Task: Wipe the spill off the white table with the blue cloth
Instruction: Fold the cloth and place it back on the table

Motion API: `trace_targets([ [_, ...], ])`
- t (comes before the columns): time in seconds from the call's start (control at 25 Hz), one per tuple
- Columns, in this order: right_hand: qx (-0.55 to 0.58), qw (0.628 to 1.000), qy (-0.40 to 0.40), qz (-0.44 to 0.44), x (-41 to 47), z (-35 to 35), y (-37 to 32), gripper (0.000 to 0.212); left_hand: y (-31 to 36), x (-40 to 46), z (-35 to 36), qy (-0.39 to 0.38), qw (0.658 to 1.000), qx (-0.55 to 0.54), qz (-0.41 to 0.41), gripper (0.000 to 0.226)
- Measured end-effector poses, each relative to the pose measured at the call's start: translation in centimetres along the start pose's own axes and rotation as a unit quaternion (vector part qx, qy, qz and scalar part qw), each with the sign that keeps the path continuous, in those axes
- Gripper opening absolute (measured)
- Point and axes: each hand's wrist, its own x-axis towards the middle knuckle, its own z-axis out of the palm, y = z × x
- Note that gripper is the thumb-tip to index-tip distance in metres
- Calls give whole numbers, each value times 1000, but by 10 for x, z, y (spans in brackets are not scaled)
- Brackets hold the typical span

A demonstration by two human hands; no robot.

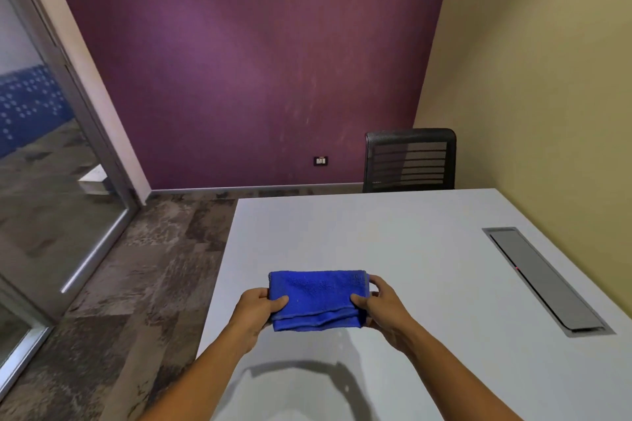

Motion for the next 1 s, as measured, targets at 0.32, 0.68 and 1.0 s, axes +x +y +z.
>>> trace_targets([
  [0.32, -2, 998, 42, 39, 119, 13, -25, 32, 36, 114, -8, 11, 1000, 5, -21, 19],
  [0.68, -127, 989, 74, -21, 253, 59, -60, 56, 71, 233, -7, 106, 970, 164, 148, 39],
  [1.0, -150, 983, 97, -43, 345, 119, -49, 49, 56, 333, -22, 85, 946, 262, 170, 44],
])
